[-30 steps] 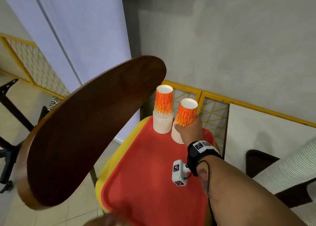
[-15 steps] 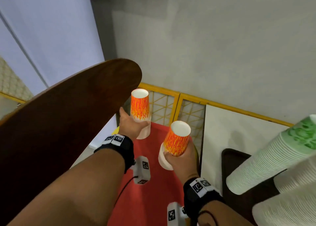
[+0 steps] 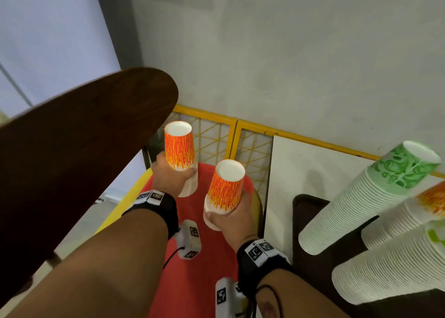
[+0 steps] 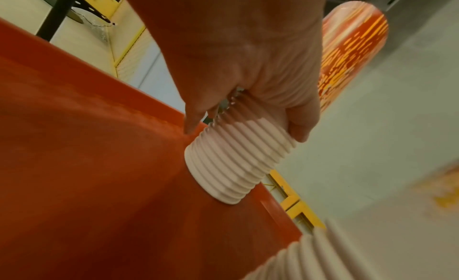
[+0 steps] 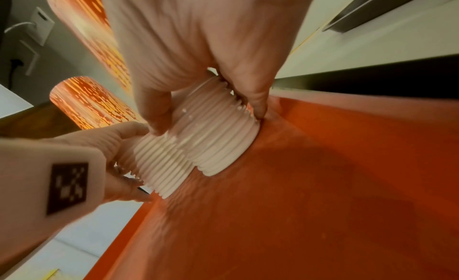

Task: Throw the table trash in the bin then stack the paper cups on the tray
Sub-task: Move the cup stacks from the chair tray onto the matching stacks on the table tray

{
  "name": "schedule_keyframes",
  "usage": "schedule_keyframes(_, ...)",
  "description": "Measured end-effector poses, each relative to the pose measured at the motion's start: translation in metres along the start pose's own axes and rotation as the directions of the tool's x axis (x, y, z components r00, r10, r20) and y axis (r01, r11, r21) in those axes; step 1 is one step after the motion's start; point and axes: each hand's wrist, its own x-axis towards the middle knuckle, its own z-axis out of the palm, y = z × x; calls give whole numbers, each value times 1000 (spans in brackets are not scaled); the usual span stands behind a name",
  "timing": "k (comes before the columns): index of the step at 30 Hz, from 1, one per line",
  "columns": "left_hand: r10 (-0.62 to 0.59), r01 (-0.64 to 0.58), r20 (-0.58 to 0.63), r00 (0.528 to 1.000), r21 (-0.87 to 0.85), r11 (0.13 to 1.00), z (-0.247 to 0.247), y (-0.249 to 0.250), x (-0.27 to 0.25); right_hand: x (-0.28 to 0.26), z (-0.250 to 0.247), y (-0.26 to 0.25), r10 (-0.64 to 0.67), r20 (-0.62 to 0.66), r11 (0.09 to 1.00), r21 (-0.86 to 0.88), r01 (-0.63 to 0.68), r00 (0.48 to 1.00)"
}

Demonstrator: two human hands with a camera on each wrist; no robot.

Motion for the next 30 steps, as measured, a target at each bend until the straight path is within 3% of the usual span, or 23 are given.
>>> schedule_keyframes(8, 30, -9, 136, 990, -152, 988, -17, -8, -77, -32, -7, -2, -30, 138, 999, -36, 36, 990)
schedule_keyframes(13, -3, 24, 116, 993, -175, 984, -25, -13, -145, -73, -40, -2, -79, 230, 996, -33, 89, 970)
schedule_keyframes(20, 2, 21, 89, 996, -262, 965, -16, 19, -260, -141, -117, 6, -67, 342, 997, 0, 71, 937)
schedule_keyframes(24, 22, 6, 95, 995, -281, 960, 3, 31, -296, -169, -157, 13, -48, 367, 998, -10, 55, 929)
schedule_keyframes(30, -10, 3, -25, 1000, -245, 969, 18, 24, -301, -192, -216, 24, -34, 348, 994, -81, 67, 937)
